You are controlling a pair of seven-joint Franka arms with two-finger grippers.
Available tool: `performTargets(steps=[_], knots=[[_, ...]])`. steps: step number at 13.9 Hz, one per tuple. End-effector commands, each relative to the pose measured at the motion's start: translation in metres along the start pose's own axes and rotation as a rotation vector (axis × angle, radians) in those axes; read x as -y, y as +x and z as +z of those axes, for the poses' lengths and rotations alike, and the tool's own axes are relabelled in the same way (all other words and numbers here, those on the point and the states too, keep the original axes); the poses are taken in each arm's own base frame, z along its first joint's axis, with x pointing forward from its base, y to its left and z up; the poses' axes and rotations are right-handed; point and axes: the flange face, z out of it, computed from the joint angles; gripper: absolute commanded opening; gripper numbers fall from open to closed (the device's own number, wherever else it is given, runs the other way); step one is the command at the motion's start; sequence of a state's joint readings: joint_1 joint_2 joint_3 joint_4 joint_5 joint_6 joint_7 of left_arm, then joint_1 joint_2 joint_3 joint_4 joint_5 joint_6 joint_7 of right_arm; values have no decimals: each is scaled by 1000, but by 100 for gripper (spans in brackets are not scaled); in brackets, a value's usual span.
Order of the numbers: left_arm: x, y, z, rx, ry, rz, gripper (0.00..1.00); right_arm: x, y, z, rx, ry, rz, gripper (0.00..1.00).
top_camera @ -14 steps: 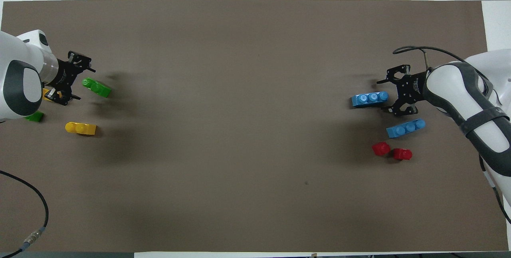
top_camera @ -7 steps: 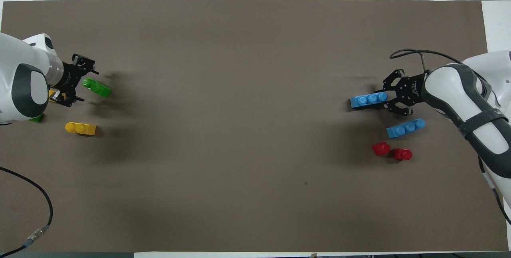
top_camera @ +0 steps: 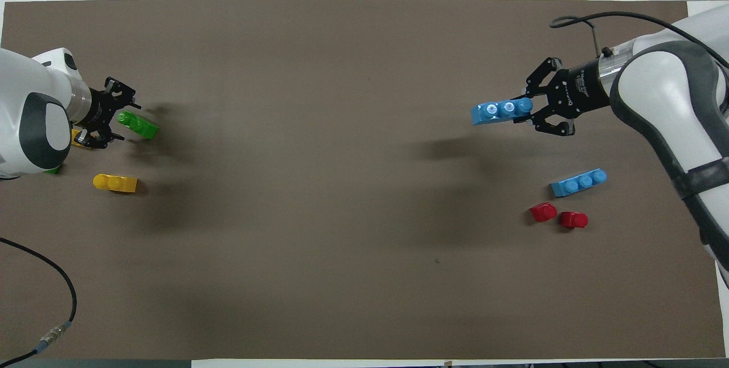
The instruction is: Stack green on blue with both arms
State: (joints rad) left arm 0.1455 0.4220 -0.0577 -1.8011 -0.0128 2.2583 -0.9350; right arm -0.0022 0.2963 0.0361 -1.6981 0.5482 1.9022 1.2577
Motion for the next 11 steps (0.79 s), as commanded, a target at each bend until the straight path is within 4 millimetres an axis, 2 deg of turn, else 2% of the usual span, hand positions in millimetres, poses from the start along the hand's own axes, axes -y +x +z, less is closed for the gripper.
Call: performTargets(steps=[1,2,3,5,7,8,11], knots=[[0,-3,2,-20,-8,-1,22,-8,-84,25,20,-37,-25,0],[-1,-3,1,-23,-10,0,3,-11,-115,42,14,-53,-10,0],[-1,-3,0,-22,-9,2,0,-16,-144,61,7,-59,3,0],[-3,-3,-3,-20,-6,5,0,-35,-182,94,-11,-50,0,0],[-3,-5,-10,-12,-1,0,0,-54,-196,125,-35,8,69,0],[-2,-8,-24,-7,-2,-7,0,-63,-205,139,-43,44,83,0],[5,-23,-78,3,12,-66,0,-87,-207,179,-72,97,134,0]])
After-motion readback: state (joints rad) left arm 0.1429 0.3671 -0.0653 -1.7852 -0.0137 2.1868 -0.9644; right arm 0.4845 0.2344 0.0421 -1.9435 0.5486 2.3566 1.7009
